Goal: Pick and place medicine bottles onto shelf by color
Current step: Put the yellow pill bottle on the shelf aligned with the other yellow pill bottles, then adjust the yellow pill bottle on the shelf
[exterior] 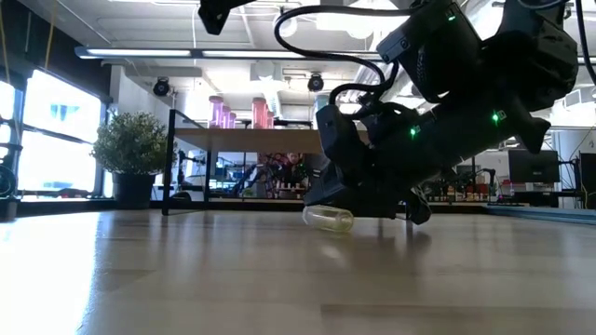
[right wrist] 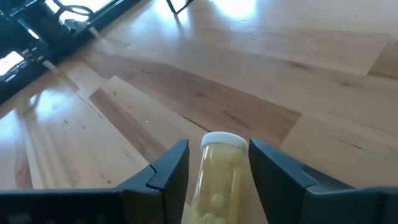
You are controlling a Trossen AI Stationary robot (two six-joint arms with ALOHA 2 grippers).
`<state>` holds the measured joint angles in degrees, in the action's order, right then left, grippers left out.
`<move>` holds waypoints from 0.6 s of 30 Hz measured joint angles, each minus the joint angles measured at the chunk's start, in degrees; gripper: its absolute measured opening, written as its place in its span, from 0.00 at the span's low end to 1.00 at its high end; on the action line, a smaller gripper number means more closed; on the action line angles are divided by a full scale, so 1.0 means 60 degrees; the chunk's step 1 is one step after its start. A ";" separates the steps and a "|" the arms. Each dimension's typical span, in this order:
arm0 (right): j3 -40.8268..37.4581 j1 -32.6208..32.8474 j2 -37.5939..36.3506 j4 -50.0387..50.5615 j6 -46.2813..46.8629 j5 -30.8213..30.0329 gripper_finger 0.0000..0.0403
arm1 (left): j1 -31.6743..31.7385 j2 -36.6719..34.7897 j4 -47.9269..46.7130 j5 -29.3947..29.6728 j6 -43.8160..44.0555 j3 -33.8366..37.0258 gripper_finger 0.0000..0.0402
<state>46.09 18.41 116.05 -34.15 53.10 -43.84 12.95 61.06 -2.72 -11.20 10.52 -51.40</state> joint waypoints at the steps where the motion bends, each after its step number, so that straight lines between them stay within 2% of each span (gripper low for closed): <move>1: 0.0000 0.0000 -0.0004 0.0000 0.0000 0.0057 0.40 | 0.0000 0.0000 0.0000 0.0000 0.0025 0.0000 0.57; 9: 0.0000 0.0116 -0.0330 -0.0432 0.0164 0.0529 0.40 | 0.0000 0.0000 0.0000 0.0000 0.0065 0.0000 0.57; 18: 0.0004 0.0138 -0.2617 0.1591 0.0010 0.0529 0.40 | 0.0001 -0.0004 0.0000 -0.0007 0.0368 0.0000 0.57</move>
<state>46.11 19.25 100.35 -24.61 53.16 -40.66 12.96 61.04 -2.72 -11.25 12.73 -51.40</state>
